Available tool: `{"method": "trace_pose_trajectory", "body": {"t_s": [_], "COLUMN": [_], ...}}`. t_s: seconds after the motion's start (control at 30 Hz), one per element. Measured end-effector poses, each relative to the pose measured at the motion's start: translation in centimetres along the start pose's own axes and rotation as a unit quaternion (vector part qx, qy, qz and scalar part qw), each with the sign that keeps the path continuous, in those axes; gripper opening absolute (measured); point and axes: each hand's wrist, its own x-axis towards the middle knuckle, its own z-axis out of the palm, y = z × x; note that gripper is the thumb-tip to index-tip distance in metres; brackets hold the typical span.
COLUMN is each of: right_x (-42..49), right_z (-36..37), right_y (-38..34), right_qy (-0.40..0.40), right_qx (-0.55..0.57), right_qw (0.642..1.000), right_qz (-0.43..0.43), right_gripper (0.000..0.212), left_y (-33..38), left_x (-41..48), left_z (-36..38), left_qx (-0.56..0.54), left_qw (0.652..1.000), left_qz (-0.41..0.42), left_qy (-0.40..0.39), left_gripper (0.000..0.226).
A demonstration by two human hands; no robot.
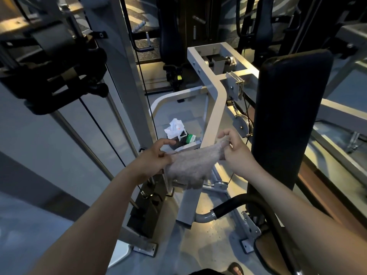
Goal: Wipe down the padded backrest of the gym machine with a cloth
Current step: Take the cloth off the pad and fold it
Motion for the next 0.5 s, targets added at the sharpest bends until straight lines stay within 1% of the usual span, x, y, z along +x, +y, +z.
{"method": "trace_pose_trajectory", "body": {"t_s": [0.07, 0.1, 0.17, 0.23, 0.27, 0.33, 0.4, 0.43, 0.47, 0.5], "right_x": [-0.1, 0.0, 0.2, 0.1, 0.1, -0.1, -0.7, -0.8, -1.0, -1.0], "right_z": [0.2, 0.3, 0.4, 0.5, 0.5, 0.4, 0.3, 0.3, 0.1, 0.1], "right_y": [0.9, 1.3, 1.4, 1.5, 1.7, 2.1, 2.2, 2.5, 2.5, 2.7], "right_qy": [-0.008, -0.005, 0.004, -0.019, -0.041, -0.092, -0.136, -0.147, -0.152, -0.155], "right_qx": [-0.077, -0.094, -0.085, -0.074, -0.082, -0.111, -0.143, -0.168, -0.200, -0.217], "right_qw": [0.997, 0.995, 0.996, 0.996, 0.995, 0.988, 0.980, 0.975, 0.968, 0.963], "right_qz": [-0.020, -0.020, 0.000, 0.038, 0.048, 0.047, 0.034, 0.014, -0.009, -0.030], "right_gripper": [0.037, 0.037, 0.024, 0.008, 0.016, 0.040, 0.054, 0.058, 0.057, 0.051], "left_y": [-0.5, -0.7, -0.8, -0.6, -0.5, -0.2, -0.1, 0.0, 0.0, -0.2], "left_x": [0.5, 0.7, 1.1, 1.3, 1.3, 1.2, 1.0, 0.8, 0.6, 0.7], "left_z": [0.9, 1.3, 1.9, 2.3, 2.5, 2.5, 2.3, 2.4, 2.5, 2.6], "left_qx": [0.004, 0.006, 0.023, 0.059, 0.072, 0.088, 0.094, 0.110, 0.153, 0.206], "left_qw": [0.998, 0.997, 0.994, 0.989, 0.987, 0.987, 0.992, 0.992, 0.987, 0.977], "left_qz": [0.009, 0.011, 0.012, 0.021, 0.028, 0.032, 0.032, 0.036, 0.040, 0.053], "left_qy": [0.060, 0.080, 0.109, 0.134, 0.139, 0.128, 0.081, 0.050, 0.025, 0.011], "left_gripper": [0.034, 0.031, 0.022, 0.013, 0.013, 0.016, 0.011, 0.013, 0.021, 0.027]}}
